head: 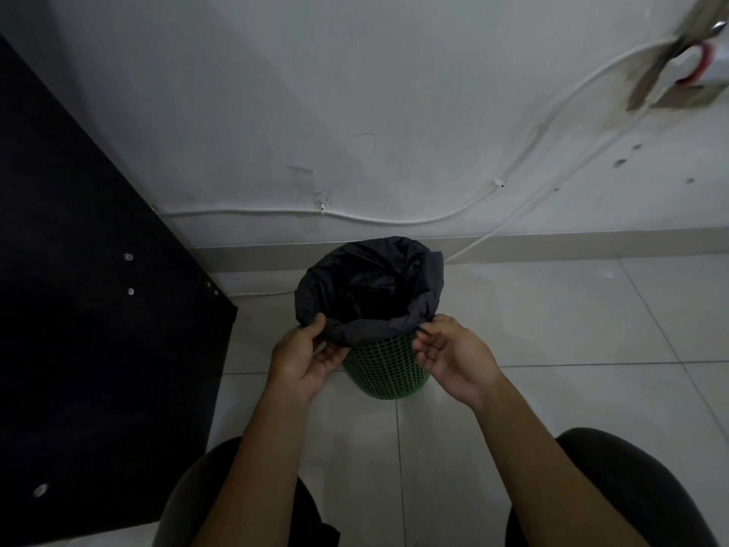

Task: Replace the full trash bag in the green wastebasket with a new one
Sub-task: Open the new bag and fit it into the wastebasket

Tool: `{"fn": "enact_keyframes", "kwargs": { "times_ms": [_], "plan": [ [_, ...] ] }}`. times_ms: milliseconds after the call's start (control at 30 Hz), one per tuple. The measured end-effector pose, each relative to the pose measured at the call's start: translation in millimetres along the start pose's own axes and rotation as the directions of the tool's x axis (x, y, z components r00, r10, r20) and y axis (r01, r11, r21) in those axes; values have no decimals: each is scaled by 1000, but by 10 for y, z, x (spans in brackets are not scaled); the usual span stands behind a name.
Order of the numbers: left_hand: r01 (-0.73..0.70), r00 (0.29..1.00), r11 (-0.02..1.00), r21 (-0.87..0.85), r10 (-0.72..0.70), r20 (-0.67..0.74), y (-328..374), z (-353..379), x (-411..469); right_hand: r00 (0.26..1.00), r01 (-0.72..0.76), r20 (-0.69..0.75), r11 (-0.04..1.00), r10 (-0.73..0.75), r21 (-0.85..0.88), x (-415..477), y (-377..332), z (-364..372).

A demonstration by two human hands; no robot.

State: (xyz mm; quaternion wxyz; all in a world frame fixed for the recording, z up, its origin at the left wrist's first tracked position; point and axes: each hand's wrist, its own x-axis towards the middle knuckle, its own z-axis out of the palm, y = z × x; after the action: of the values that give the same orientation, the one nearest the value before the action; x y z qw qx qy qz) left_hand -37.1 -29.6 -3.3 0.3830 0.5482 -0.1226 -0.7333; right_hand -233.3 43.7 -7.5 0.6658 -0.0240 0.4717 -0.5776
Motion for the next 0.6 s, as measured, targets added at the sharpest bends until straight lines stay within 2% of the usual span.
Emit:
{"fn": "enact_keyframes", "kwargs": {
  "times_ms": [67,167,400,467,600],
  "plan": [
    [-34,999,999,26,34,-5,-22,3,-3,999,-38,7,988,38,148,-6,-14,-1],
    [-62,998,998,19,62,-19,-26,6,-18,1000,5,-16,978,-2,211,-25,-12,38],
    [-115,993,993,38,116,-23,-70,50,-39,964,252,-76,967,-254,-33,-58,67,119],
    [-123,992,991,46,124,-26,-94,57,-27,965,245,-82,969,-247,-39,-71,49,127],
    [-141,988,987,71,145,-48,-141,74,-19,980,131,-157,990,-121,55,-70,15,84]
  ]
}}
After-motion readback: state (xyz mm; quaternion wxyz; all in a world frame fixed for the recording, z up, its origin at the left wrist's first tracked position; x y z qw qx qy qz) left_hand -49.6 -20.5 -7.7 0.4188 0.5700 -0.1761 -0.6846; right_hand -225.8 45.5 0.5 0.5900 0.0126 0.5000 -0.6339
